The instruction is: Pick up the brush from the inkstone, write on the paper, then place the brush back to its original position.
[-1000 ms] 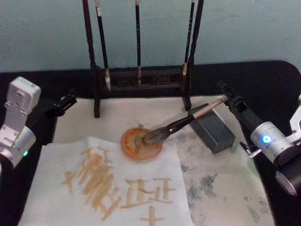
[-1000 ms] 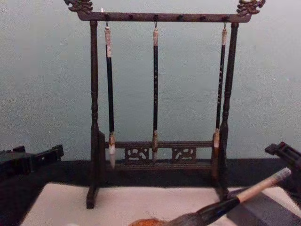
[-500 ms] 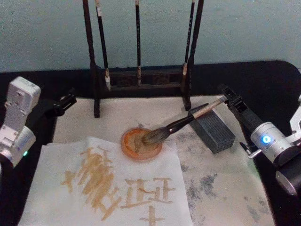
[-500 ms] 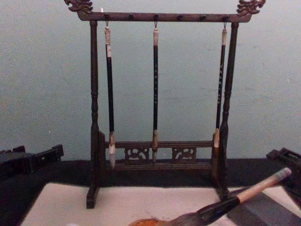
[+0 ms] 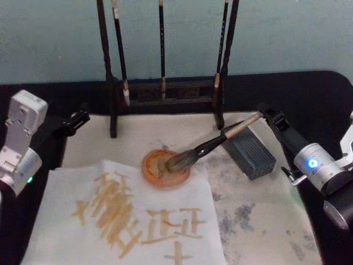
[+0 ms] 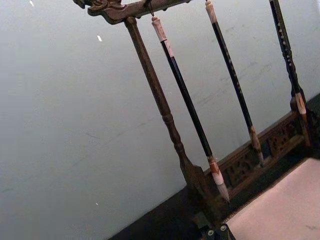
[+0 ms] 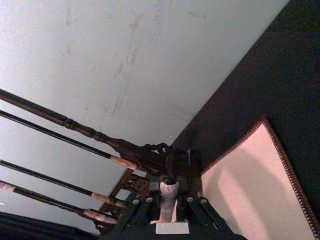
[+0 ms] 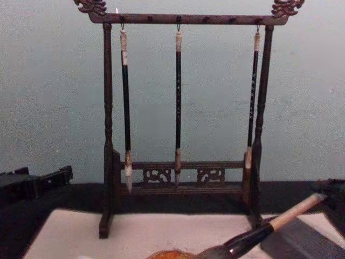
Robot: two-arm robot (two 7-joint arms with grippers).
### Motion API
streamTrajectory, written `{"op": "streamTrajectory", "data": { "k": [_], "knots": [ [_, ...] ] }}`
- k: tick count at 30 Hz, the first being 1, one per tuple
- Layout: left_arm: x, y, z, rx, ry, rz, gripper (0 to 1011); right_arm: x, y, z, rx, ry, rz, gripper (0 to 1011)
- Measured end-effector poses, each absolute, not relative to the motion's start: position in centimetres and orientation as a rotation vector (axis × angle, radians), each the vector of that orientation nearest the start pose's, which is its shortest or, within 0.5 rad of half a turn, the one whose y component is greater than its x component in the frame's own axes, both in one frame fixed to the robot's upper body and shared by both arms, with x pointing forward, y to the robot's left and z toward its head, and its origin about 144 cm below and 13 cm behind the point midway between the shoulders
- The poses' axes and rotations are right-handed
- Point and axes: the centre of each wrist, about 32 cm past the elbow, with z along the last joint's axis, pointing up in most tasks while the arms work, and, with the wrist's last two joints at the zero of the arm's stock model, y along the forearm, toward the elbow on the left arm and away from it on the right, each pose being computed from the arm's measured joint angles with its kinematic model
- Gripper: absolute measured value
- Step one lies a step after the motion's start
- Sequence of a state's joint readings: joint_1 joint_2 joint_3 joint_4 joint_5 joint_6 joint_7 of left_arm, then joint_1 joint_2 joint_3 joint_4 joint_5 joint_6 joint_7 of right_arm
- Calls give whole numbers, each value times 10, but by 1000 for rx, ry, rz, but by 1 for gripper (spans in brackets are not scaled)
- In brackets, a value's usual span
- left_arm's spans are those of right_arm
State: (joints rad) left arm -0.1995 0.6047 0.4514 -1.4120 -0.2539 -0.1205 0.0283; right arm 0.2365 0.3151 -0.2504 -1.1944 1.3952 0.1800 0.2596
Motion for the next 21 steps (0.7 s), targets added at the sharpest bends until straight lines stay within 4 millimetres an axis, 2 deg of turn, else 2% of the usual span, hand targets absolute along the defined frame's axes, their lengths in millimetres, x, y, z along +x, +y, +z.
{"op": "streamTrajectory", "data": {
  "k": [13, 21],
  "knots": [
    [489, 310, 1140, 304, -285, 1248, 1002, 513, -283, 1103, 594, 989, -1085, 195],
    [489, 310, 1140, 304, -285, 1248, 1000, 514, -282, 1119, 630, 934, -1038, 181]
  ]
}}
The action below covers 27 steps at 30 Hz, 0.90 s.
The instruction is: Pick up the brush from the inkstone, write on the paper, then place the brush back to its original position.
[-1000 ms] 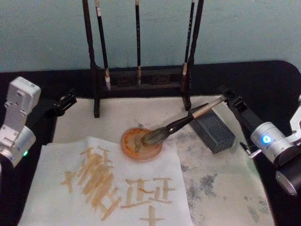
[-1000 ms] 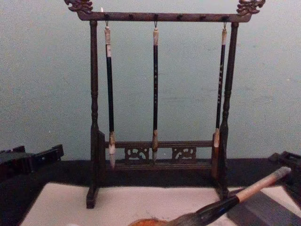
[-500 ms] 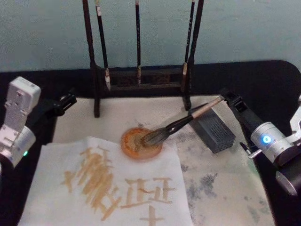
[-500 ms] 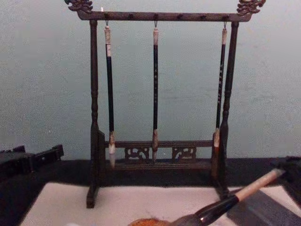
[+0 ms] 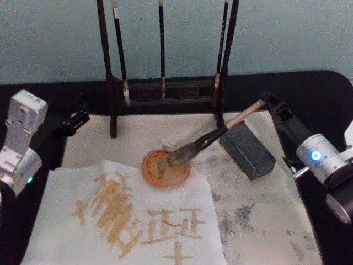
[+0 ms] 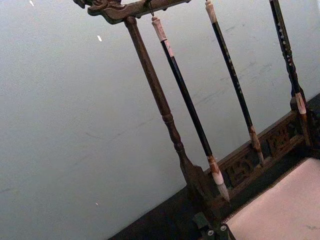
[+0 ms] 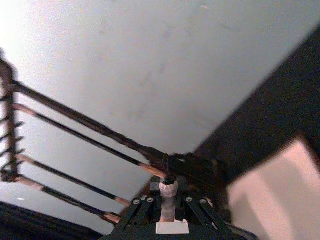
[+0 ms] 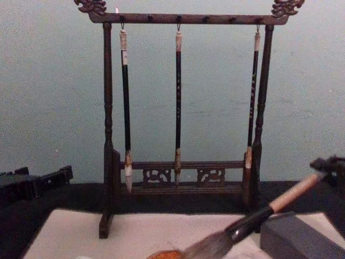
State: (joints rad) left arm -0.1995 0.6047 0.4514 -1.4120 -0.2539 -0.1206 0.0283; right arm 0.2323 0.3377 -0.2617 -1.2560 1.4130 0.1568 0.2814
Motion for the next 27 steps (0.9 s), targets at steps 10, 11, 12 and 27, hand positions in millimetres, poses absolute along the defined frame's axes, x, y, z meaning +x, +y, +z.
{"op": "streamTrajectory", "data": {
  "k": [10, 11, 12, 27],
  "knots": [
    [489, 310, 1140, 304, -285, 1248, 1002, 516, -270, 1154, 617, 769, -943, 181],
    [489, 310, 1140, 304, -285, 1248, 1002, 516, -269, 1157, 608, 754, -936, 181],
    [489, 310, 1140, 304, -285, 1248, 1002, 515, -267, 1160, 597, 737, -928, 182],
    [489, 310, 1140, 304, -285, 1248, 1002, 497, -229, 1217, 368, 392, -742, 182]
  ]
}}
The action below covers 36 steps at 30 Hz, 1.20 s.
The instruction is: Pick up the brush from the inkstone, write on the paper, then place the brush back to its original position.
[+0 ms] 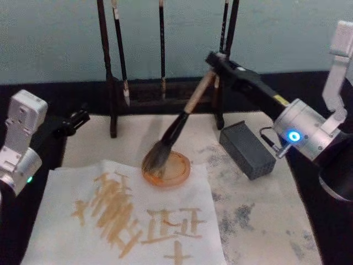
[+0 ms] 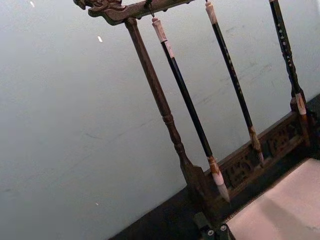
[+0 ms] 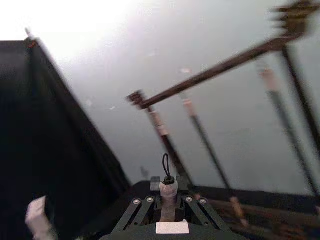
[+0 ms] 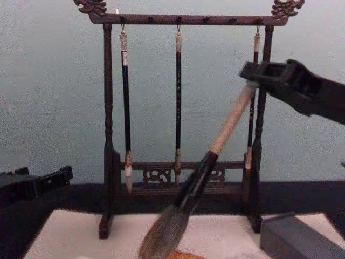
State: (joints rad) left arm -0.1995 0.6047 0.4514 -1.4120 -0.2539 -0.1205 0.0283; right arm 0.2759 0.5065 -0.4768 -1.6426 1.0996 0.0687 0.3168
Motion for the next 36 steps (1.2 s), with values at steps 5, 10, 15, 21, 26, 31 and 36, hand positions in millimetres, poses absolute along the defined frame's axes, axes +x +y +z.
{"op": "streamTrajectory", "data": {
  "k": [5, 10, 15, 21, 26, 31, 36],
  "knots": [
    [489, 310, 1140, 304, -285, 1248, 1002, 488, -216, 1223, 312, 306, -688, 181],
    [489, 310, 1140, 304, -285, 1248, 1002, 480, -203, 1220, 249, 233, -655, 182],
    [489, 310, 1140, 304, -285, 1248, 1002, 476, -197, 1216, 213, 199, -643, 181],
    [489, 310, 1140, 304, -285, 1248, 1002, 472, -193, 1213, 186, 191, -626, 182],
    [489, 310, 1140, 304, -285, 1248, 1002, 467, -192, 1212, 179, 192, -616, 182],
    [489, 310, 1140, 305, -285, 1248, 1000, 462, -194, 1209, 166, 189, -614, 182],
    [489, 310, 1140, 304, -285, 1248, 1002, 457, -199, 1206, 142, 182, -624, 182]
  ]
}}
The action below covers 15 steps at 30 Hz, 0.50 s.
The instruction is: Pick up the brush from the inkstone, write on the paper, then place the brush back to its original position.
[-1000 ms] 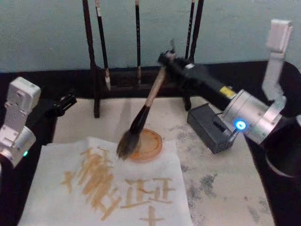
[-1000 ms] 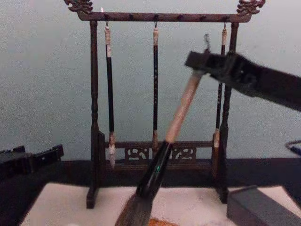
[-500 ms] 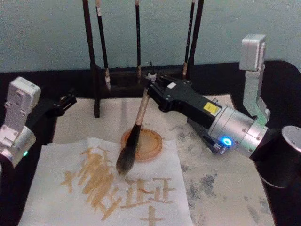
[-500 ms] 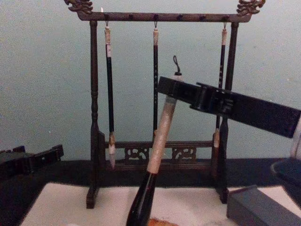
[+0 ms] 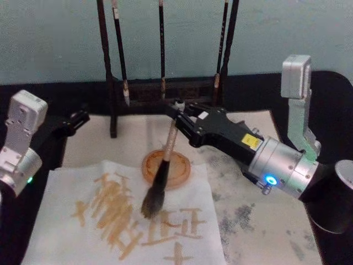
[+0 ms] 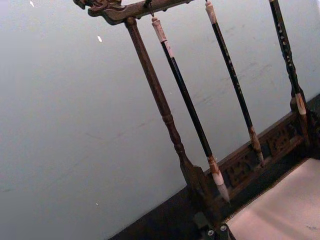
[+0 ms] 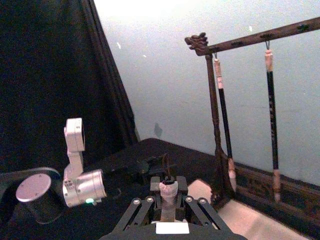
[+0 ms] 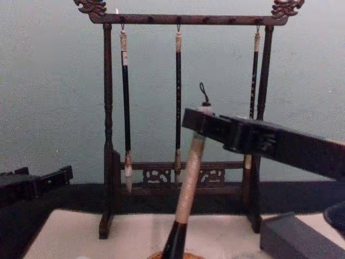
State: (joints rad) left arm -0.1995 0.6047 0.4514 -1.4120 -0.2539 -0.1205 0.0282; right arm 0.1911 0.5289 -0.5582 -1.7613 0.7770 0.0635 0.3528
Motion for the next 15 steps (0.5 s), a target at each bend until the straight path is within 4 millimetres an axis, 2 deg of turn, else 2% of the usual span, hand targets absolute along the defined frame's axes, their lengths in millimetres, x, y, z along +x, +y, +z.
{"op": "streamTrajectory", "data": {
  "k": [15],
  "knots": [
    [489, 310, 1140, 304, -285, 1248, 1002, 450, -219, 1203, 99, 156, -689, 182]
  ]
}}
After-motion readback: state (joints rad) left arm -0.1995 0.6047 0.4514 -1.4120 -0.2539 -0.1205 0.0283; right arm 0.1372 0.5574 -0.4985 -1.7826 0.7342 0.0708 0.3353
